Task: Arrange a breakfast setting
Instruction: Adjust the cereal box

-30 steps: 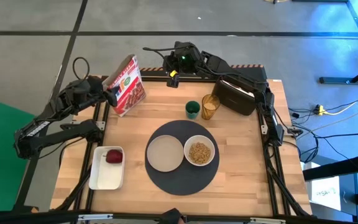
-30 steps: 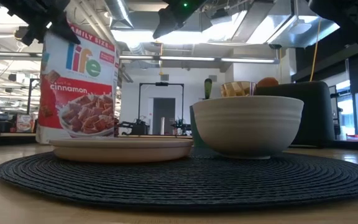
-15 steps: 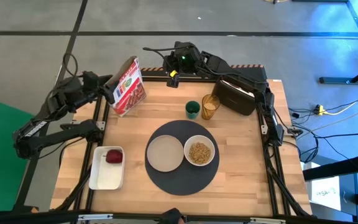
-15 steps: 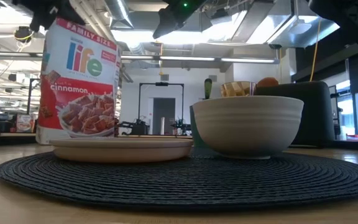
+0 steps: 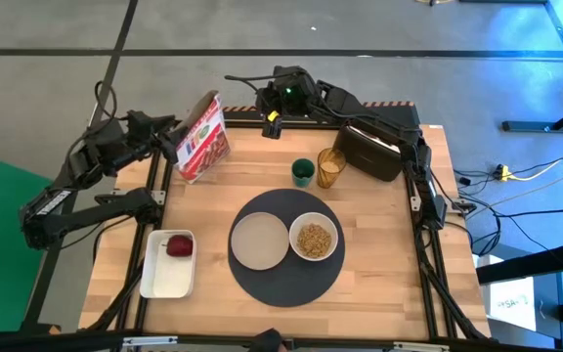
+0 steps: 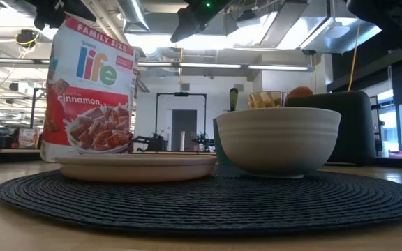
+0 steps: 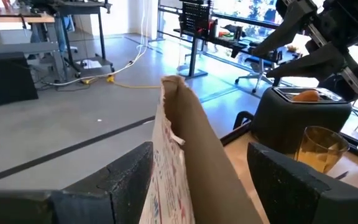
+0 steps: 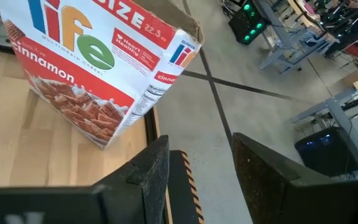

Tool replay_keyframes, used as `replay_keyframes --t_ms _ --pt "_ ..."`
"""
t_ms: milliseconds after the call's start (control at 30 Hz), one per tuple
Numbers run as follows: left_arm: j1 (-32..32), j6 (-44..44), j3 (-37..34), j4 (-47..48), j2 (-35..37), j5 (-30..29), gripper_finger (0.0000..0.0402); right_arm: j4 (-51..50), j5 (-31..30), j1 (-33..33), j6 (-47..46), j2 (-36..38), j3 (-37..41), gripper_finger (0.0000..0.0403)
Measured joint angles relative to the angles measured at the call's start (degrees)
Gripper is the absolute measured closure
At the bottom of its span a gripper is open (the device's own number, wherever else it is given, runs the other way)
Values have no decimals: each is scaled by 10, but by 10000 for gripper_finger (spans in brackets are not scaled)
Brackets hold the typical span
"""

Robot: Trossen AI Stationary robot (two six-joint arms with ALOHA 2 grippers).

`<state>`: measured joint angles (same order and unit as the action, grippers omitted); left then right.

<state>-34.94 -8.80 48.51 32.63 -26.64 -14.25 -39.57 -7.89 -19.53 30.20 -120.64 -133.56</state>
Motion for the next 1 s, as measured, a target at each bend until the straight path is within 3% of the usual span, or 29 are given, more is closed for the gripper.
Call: replay_keyframes --t_ms 300,733,900,1000 --pt "0 0 1 81 -20 -29 148 1 108 4 -84 -2 0 237" --pt "0 2 1 67 -20 -50 148 0 105 8 -89 -3 0 237" --pt "0 -2 2 124 -19 -113 148 0 105 8 -89 -3 0 237" --pt "0 -3 2 146 -19 -121 148 -1 105 8 -89 -3 0 237"
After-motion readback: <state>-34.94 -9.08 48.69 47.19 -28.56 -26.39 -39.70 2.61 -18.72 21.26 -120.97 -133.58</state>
